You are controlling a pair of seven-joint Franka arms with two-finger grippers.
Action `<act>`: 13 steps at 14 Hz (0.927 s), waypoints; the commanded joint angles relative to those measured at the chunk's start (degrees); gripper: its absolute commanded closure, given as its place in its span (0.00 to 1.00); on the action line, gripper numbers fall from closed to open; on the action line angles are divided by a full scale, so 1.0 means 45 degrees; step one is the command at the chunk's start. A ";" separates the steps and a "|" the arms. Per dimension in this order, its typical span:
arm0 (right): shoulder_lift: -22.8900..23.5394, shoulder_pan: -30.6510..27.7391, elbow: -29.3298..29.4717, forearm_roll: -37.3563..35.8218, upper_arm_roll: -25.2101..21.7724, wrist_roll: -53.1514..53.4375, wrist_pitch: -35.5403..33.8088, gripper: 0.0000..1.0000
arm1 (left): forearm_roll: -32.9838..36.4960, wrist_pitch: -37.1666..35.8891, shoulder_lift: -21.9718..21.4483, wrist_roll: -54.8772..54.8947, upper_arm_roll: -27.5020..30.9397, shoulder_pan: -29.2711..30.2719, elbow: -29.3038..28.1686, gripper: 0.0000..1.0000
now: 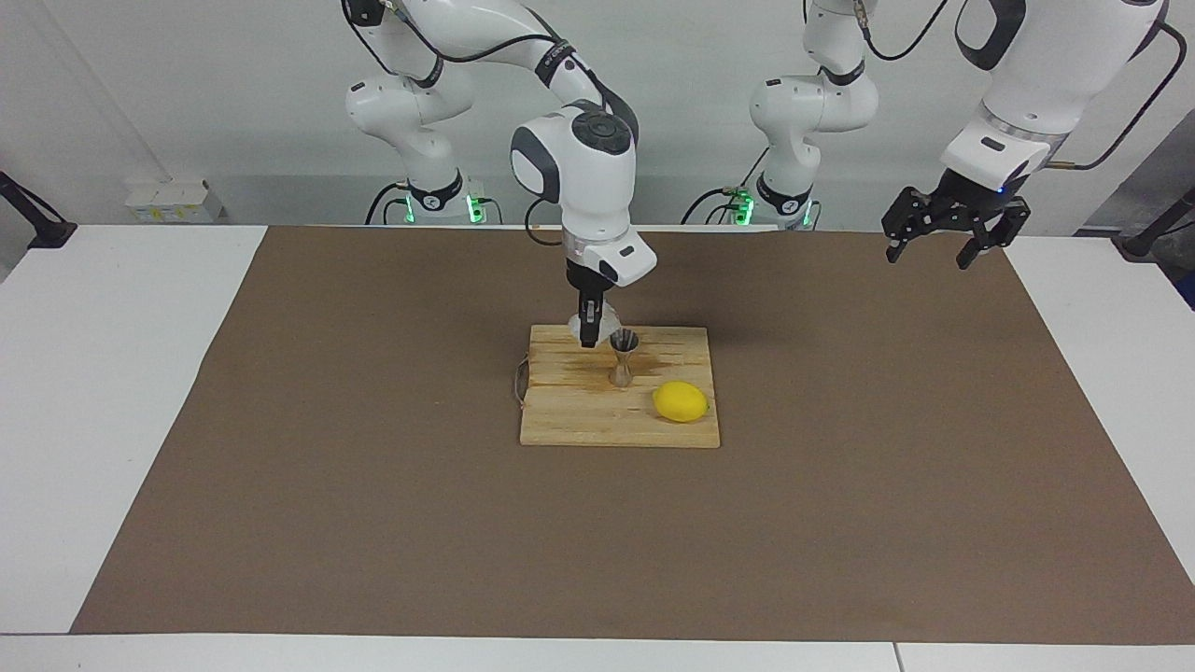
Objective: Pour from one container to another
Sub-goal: 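Tilt the white cup with the right gripper to pour into the metal cup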
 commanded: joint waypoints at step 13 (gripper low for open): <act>0.0331 0.0584 0.0326 -0.2007 0.0045 0.1269 -0.0083 1.00 | -0.0231 -0.0226 0.0126 -0.0173 0.0083 -0.0154 0.0226 0.00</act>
